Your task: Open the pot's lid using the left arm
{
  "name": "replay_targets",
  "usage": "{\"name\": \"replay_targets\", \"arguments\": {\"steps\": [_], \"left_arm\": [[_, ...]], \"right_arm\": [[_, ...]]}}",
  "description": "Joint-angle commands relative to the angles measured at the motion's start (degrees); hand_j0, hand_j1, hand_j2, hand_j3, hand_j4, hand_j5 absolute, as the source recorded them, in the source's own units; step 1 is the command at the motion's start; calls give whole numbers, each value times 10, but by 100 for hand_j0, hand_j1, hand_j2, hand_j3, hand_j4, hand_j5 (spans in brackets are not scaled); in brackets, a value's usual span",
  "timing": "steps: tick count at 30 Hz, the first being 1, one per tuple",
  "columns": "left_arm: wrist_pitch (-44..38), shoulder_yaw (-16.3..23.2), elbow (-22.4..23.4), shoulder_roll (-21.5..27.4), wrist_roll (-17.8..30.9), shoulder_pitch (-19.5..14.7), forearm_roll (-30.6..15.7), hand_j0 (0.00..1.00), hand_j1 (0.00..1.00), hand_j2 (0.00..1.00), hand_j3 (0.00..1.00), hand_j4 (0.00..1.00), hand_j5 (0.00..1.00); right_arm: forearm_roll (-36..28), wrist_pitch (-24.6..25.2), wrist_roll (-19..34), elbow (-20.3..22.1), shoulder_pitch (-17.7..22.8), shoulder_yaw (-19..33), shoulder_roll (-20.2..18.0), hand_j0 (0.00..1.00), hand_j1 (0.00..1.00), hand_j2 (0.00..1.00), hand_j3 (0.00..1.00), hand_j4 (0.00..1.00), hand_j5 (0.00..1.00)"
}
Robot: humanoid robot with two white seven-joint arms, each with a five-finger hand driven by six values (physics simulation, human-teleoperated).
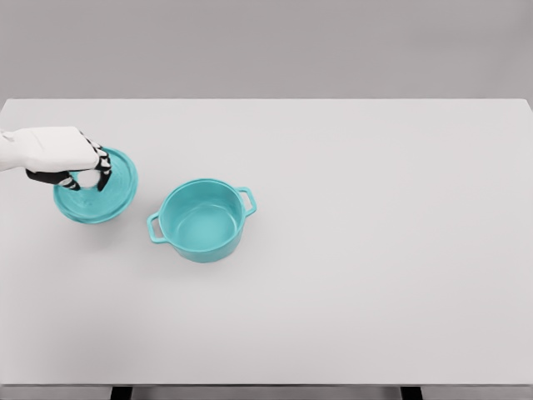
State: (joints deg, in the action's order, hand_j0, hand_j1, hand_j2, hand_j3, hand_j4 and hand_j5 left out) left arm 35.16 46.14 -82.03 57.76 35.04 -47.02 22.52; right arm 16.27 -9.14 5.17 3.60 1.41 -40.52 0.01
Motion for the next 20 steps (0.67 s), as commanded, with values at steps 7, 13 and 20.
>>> {"name": "replay_targets", "arguments": {"steps": [7, 13, 20], "left_arm": [[-2, 2, 12, -3, 0, 0, 2, 100, 100, 100, 100, 100, 100], [-2, -4, 202, -17, 0, -7, -147, 100, 100, 100, 100, 100, 100], [-2, -27, 357, -83, 0, -12, -207, 100, 100, 100, 100, 100, 100]], "right_arm": [[0, 0, 0, 0, 0, 0, 0, 100, 100, 100, 100, 100, 100], [0, 0, 0, 0, 0, 0, 0, 100, 100, 100, 100, 100, 100], [0, 0, 0, 0, 0, 0, 0, 100, 100, 100, 100, 100, 100]]}}
